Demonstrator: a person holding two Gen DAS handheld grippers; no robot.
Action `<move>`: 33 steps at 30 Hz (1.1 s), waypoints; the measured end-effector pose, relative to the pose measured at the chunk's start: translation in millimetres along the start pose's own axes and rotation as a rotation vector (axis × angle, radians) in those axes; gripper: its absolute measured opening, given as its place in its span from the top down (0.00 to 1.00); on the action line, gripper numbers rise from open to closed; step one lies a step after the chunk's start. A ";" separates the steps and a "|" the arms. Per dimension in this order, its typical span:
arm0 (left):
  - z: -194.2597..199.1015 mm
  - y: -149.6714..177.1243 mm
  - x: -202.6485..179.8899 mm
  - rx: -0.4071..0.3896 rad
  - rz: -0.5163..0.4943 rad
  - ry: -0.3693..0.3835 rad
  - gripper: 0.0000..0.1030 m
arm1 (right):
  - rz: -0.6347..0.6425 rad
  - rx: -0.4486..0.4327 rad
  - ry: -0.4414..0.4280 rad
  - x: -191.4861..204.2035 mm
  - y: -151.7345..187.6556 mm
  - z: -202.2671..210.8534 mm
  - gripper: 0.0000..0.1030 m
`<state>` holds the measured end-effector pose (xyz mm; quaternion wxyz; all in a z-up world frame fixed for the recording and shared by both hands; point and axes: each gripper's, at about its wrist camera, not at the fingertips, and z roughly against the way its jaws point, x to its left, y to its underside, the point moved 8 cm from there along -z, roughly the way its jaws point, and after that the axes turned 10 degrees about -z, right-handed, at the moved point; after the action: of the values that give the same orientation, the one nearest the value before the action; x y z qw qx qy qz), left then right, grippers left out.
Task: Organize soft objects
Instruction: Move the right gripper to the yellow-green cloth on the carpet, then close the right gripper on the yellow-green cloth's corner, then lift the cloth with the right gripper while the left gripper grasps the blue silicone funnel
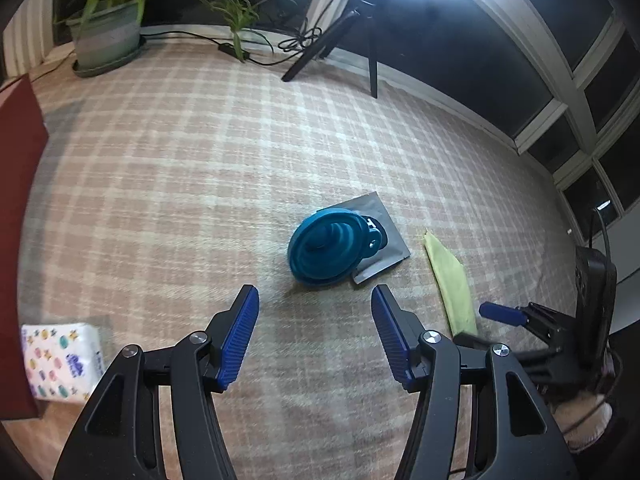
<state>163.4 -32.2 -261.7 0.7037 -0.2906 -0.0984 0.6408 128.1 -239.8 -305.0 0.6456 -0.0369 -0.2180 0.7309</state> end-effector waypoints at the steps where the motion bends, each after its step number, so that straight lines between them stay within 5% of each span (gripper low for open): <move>1: -2.1 -0.6 -0.7 0.002 -0.006 0.000 0.44 | 0.013 0.003 0.011 0.9 2.0 -1.2 0.30; 9: -11.8 -5.0 -1.1 0.013 -0.030 -0.003 0.44 | 0.095 0.008 0.166 -9.6 4.3 -15.5 0.35; 13: -11.4 -5.7 1.4 0.008 -0.020 0.001 0.44 | 0.055 0.003 0.154 -24.6 -3.4 -10.9 0.48; 21: -15.2 -6.3 5.1 0.013 -0.011 0.000 0.44 | 0.113 0.024 0.140 -16.9 8.5 -8.0 0.48; 26: -18.0 -8.5 4.0 0.012 -0.021 0.000 0.44 | 0.130 0.001 0.132 -6.4 -3.9 -11.5 0.88; 33: -27.8 -17.0 5.3 0.000 -0.046 -0.039 0.40 | 0.082 -0.001 0.105 -11.6 -26.4 -17.8 0.94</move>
<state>192.8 -35.1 -276.4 0.7162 -0.2758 -0.1189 0.6300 160.4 -244.2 -314.0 0.6258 -0.0846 -0.1824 0.7536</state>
